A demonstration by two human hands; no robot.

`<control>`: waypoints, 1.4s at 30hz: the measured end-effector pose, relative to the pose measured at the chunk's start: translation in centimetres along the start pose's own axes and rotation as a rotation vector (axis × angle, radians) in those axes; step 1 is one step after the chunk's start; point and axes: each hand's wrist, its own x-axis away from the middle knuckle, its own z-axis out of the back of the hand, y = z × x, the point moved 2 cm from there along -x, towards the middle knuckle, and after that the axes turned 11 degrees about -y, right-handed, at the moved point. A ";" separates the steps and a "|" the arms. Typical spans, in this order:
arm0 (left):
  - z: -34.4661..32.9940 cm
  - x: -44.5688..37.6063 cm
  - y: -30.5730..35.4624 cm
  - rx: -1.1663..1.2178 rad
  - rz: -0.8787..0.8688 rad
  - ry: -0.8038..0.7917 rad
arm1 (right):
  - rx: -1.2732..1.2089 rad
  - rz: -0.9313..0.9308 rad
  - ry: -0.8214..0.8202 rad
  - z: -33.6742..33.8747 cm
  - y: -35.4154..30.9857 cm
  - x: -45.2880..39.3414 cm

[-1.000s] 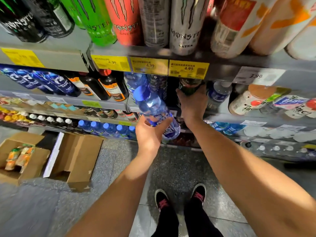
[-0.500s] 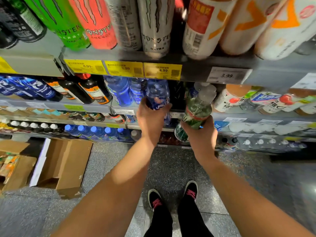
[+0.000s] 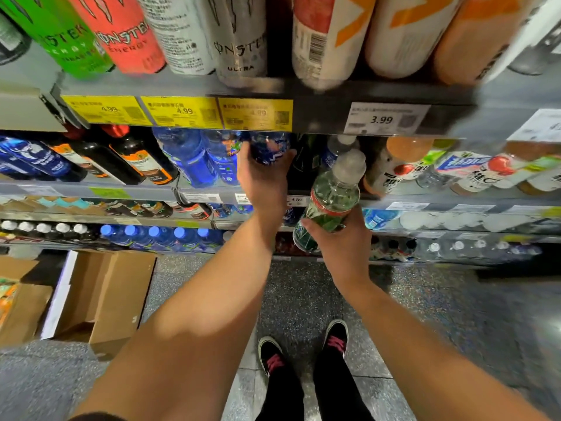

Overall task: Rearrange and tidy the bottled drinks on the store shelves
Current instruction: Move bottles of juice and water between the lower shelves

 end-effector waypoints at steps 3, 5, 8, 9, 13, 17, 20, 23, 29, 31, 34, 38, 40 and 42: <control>0.0 0.1 -0.6 0.013 -0.054 -0.003 | 0.009 0.014 -0.012 -0.1 0.4 0.0; 0.2 0.2 -0.9 -0.031 -0.019 -0.017 | 0.016 0.019 -0.036 0.0 0.7 -0.1; 0.3 0.3 -0.8 -0.033 0.048 0.002 | 0.051 0.020 -0.040 0.2 1.0 -0.3; 0.3 0.7 -0.6 -0.012 0.091 0.028 | 0.062 0.019 -0.036 0.3 1.1 -0.4; 0.6 5.6 1.6 0.158 0.047 0.087 | 0.081 0.015 -0.032 0.7 0.8 -1.1; -0.2 9.3 1.5 0.216 0.021 -0.556 | 0.072 -0.007 -0.088 1.5 0.5 -1.6; -0.6 9.1 0.8 0.003 0.098 -0.729 | 0.093 0.009 -0.173 2.1 0.7 -1.8; -1.0 8.3 1.1 -0.051 0.127 -0.587 | 0.126 -0.008 -0.330 3.2 0.6 -2.7; -1.5 8.5 1.1 0.060 0.238 -0.432 | -0.071 -0.041 0.284 8.5 1.8 -5.7; -1.5 8.8 1.1 0.082 0.251 -0.424 | -0.010 -0.093 0.293 8.9 2.5 -7.5; -1.3 9.6 1.0 0.113 0.231 -0.448 | 0.066 -0.094 0.238 8.5 3.0 -9.2; -1.4 10.5 0.6 0.136 0.211 -0.424 | 0.076 -0.043 0.289 7.7 3.3 -10.1; -1.6 10.6 0.6 0.144 0.237 -0.382 | 0.114 -0.048 0.308 7.6 3.4 -10.4; -1.6 10.5 0.6 0.154 0.250 -0.323 | 0.136 -0.039 0.334 7.6 3.3 -10.5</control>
